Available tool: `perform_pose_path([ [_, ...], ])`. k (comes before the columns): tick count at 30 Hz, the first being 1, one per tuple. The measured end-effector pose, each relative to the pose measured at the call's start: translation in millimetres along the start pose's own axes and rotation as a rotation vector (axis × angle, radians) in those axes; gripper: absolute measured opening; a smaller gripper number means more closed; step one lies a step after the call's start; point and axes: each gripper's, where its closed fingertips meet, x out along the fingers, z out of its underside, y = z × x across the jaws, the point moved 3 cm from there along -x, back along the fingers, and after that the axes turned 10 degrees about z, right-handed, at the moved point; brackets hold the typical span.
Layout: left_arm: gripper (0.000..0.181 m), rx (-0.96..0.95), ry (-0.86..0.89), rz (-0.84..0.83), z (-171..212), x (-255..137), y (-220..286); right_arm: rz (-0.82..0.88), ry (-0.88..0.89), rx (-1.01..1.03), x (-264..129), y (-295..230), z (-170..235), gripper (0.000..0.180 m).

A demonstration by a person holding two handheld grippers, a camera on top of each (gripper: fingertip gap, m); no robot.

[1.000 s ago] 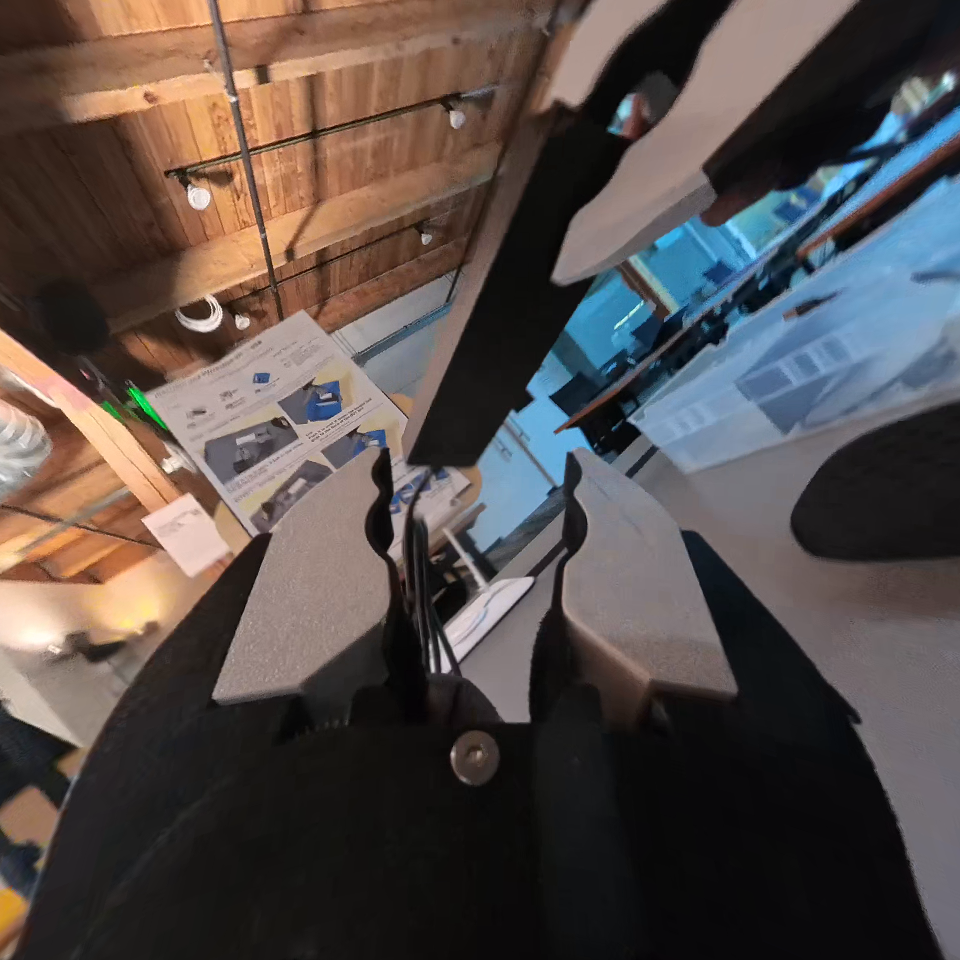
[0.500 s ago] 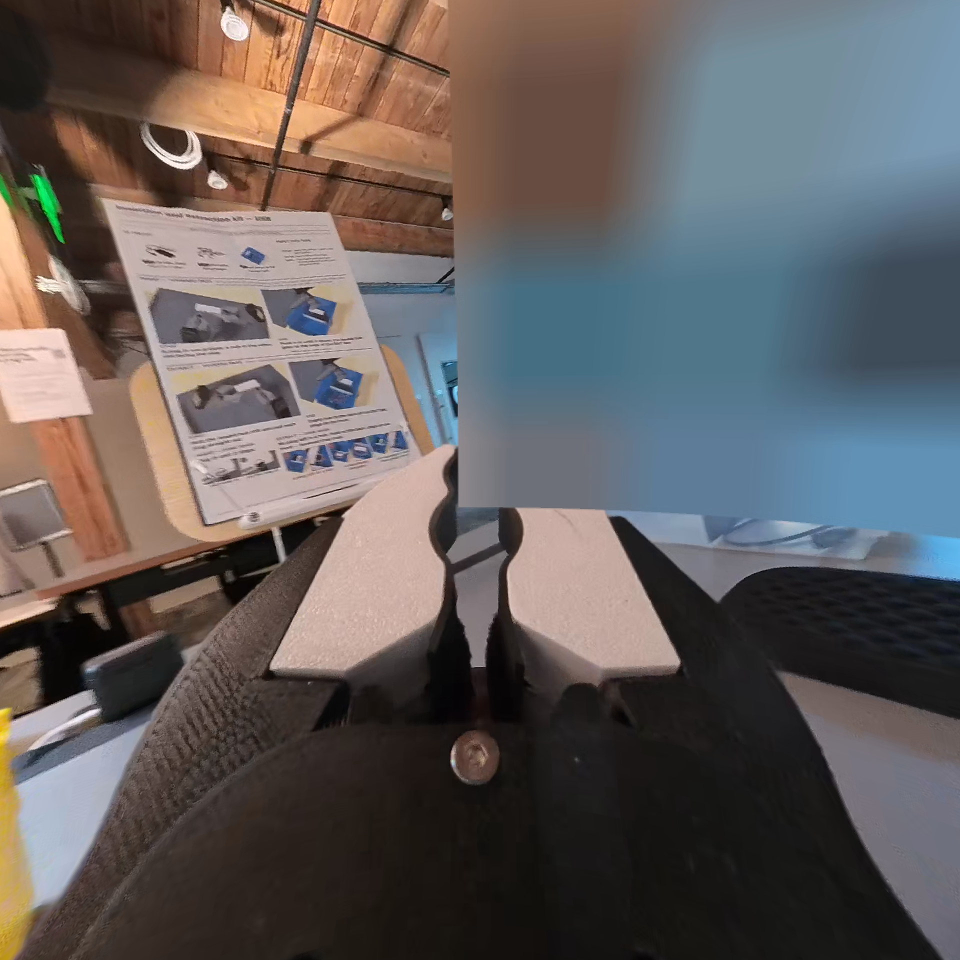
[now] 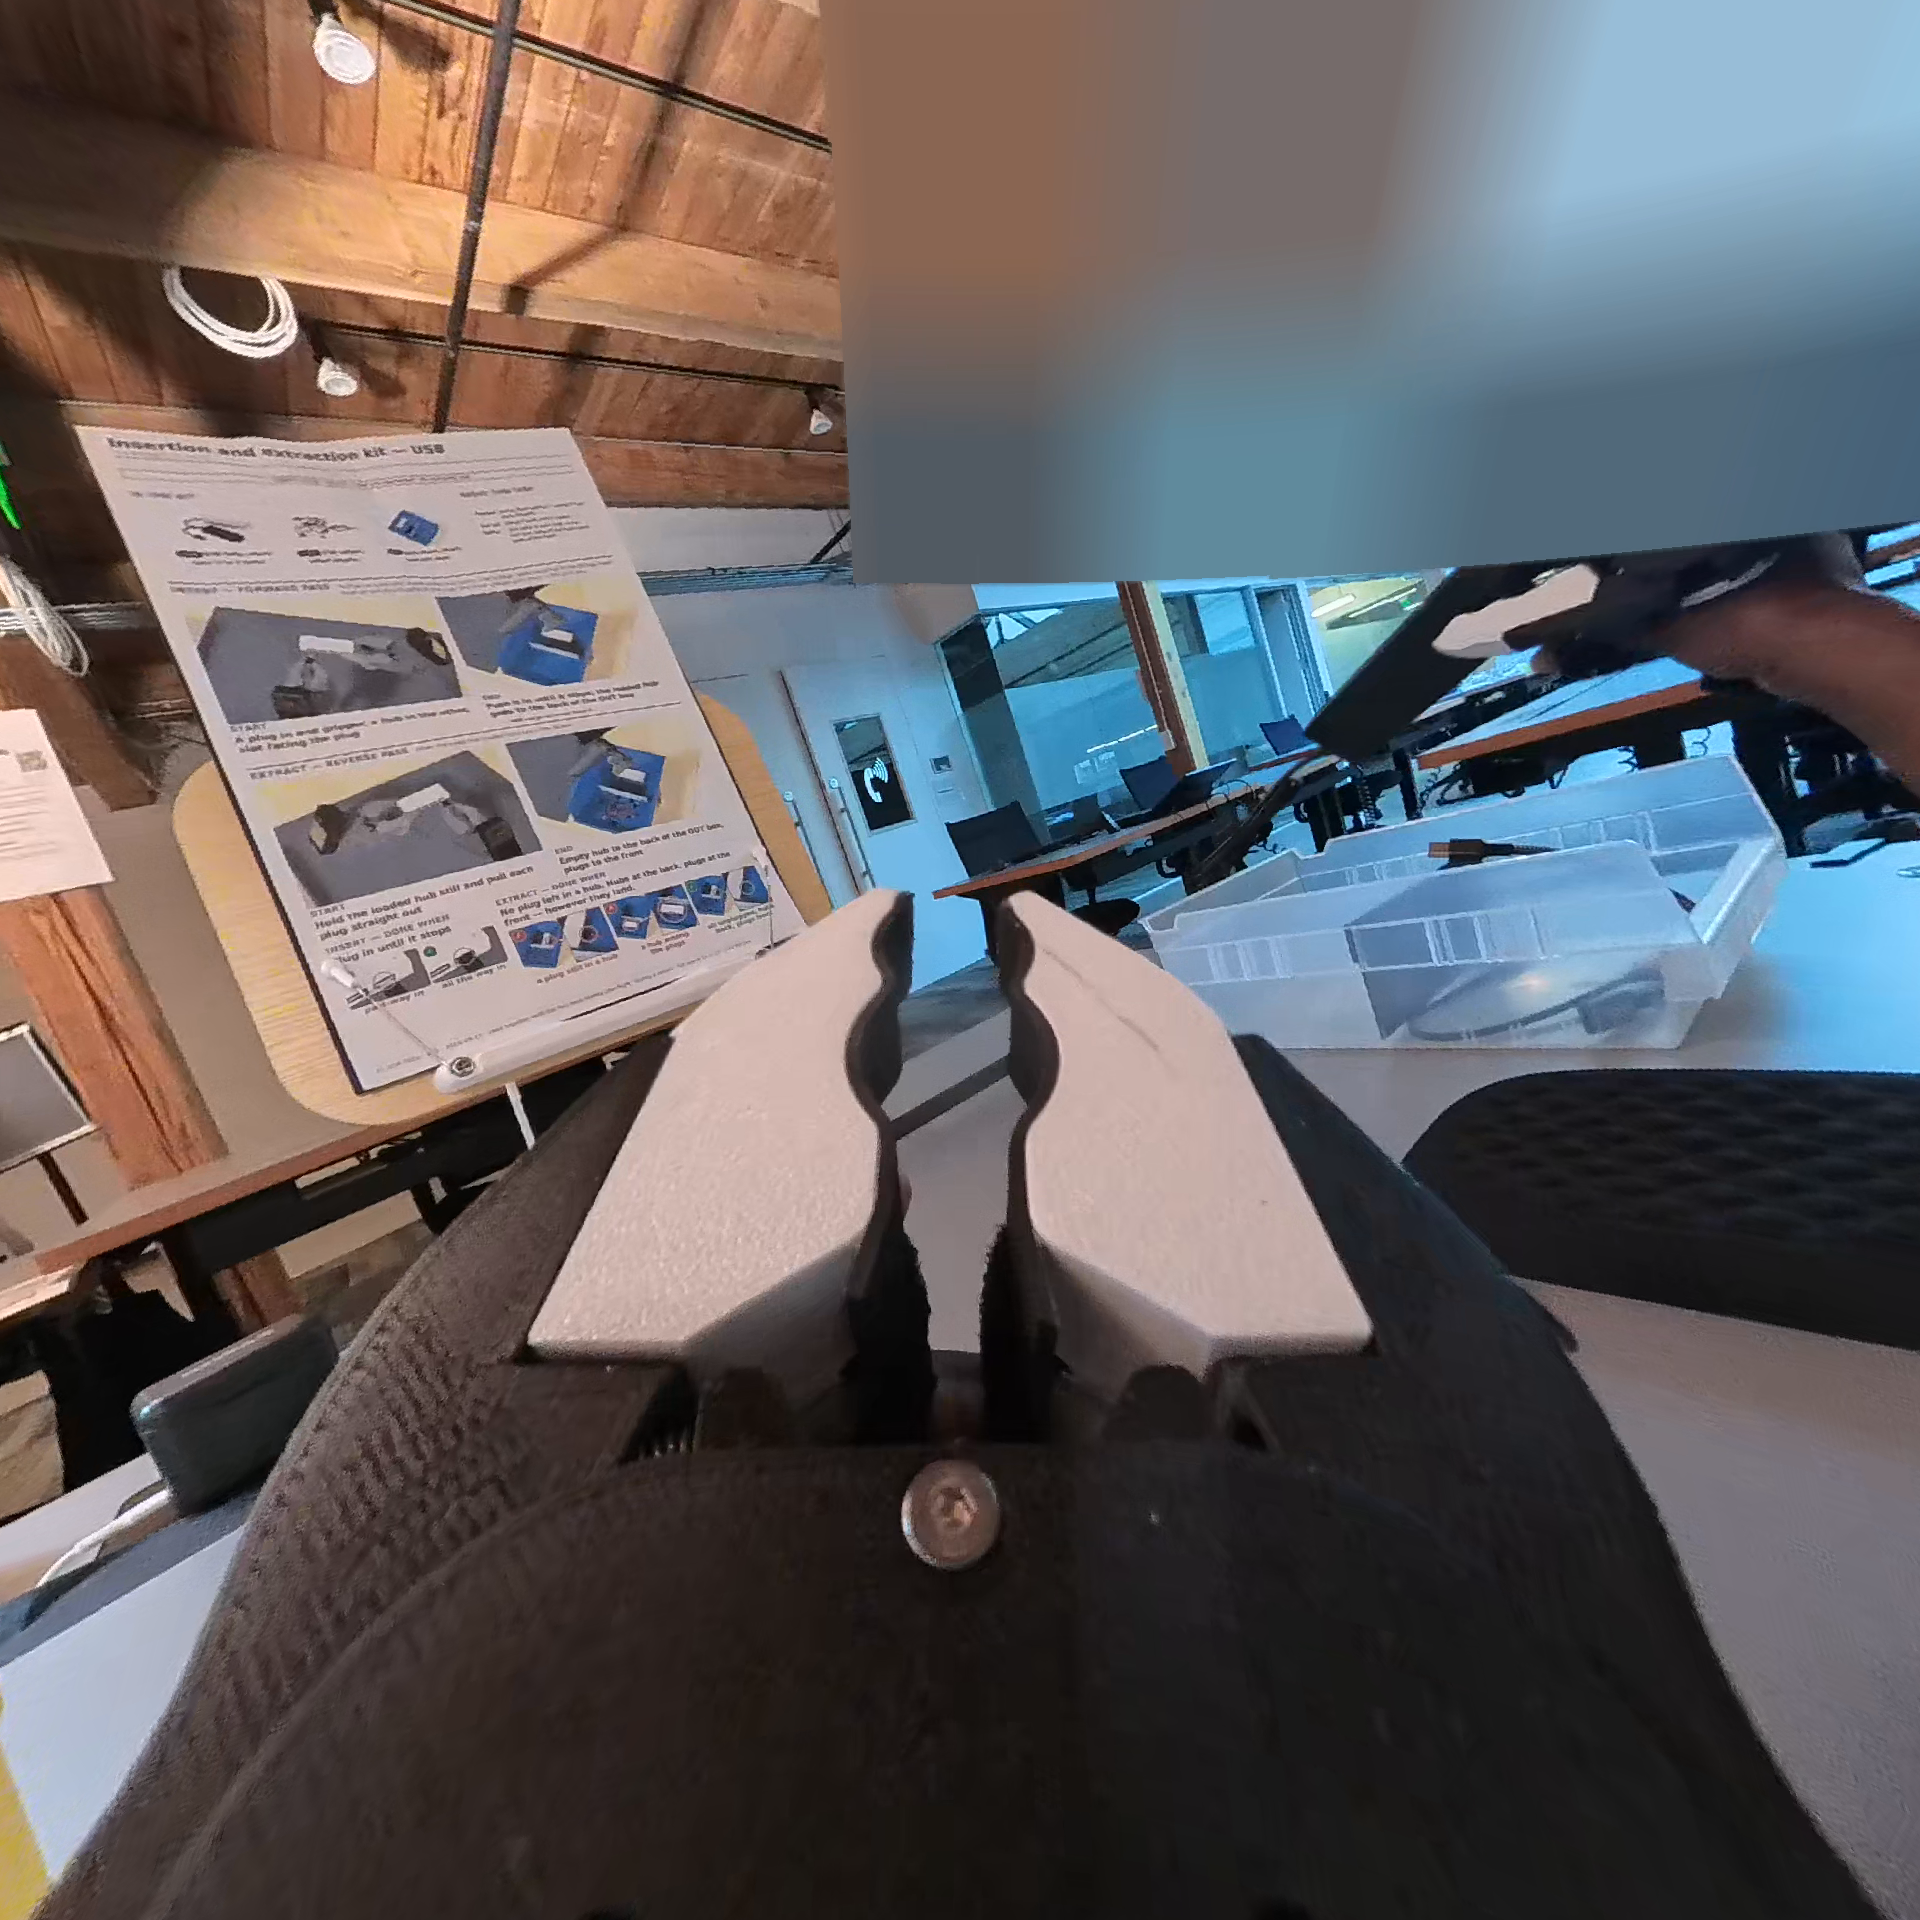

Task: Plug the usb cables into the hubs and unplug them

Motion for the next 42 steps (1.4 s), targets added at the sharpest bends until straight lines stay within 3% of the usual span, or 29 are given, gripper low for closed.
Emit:
perform_pose_path([
  [10,0.016,0.028,-0.013,0.002,1,0,1,0.311,0.193,-0.205,-59,40,-76,0.025],
  [16,0.017,0.027,-0.008,0.005,0,1,2,0.320,0.164,-0.264,-77,50,-85,0.025],
  [22,0.018,0.001,0.006,-0.003,-1,0,-1,0.093,0.007,-0.295,-59,24,-63,0.025],
  [31,0.019,-0.035,0.017,-0.014,-1,-1,-5,-0.218,-0.302,-0.380,-7,-46,10,0.026],
  [42,0.019,-0.021,0.001,-0.009,1,0,-3,-0.376,-0.297,-0.296,9,-89,30,0.029],
])
